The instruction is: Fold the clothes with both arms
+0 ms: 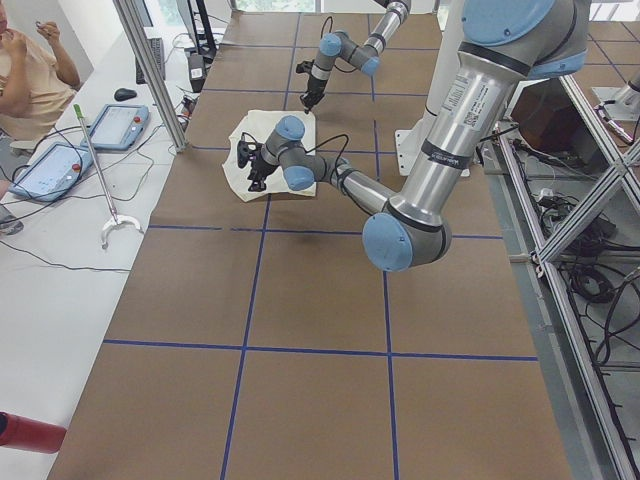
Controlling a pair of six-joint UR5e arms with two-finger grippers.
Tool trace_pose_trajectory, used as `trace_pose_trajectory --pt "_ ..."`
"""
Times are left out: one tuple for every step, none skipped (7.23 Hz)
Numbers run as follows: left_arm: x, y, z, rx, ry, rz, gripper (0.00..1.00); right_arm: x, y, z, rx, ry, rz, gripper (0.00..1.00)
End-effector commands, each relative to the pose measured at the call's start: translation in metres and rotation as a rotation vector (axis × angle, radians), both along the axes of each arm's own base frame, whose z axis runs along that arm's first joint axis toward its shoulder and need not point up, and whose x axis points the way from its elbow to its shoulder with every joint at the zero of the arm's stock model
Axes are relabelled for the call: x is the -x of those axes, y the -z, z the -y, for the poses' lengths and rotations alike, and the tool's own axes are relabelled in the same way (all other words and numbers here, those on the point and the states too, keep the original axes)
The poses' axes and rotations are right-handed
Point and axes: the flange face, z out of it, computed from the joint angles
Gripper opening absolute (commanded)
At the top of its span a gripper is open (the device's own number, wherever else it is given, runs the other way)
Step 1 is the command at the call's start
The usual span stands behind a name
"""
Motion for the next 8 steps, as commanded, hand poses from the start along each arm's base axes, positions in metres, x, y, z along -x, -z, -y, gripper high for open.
trace_pose_trajectory --pt "0.001 0.001 0.000 0.000 -0.001 -0.004 0.50 -0.068 0.008 -0.071 0.020 0.078 0.074 0.00" --pt "0.001 0.003 -0.001 0.001 -0.002 -0.009 0.50 -0.090 0.021 -0.137 0.079 0.153 0.133 0.00" --pt "0.003 0.014 -0.005 -0.009 -0.002 -0.030 0.50 -0.086 0.029 -0.202 0.133 0.253 0.153 0.00" --pt "0.008 0.040 -0.017 -0.033 -0.023 -0.079 0.50 -0.075 0.040 -0.253 0.159 0.360 0.171 0.00" --pt "0.004 0.048 -0.043 0.063 -0.120 -0.178 0.50 -0.062 0.047 -0.299 0.203 0.451 0.183 0.00" --pt "0.007 0.065 -0.056 0.107 -0.170 -0.245 0.50 -0.050 0.047 -0.339 0.233 0.532 0.174 0.00" --pt "-0.005 0.077 -0.075 0.135 -0.205 -0.281 0.51 -0.046 0.046 -0.358 0.239 0.573 0.169 0.99" --pt "-0.020 0.083 -0.098 0.198 -0.291 -0.316 0.55 -0.042 0.041 -0.369 0.243 0.587 0.152 1.00"
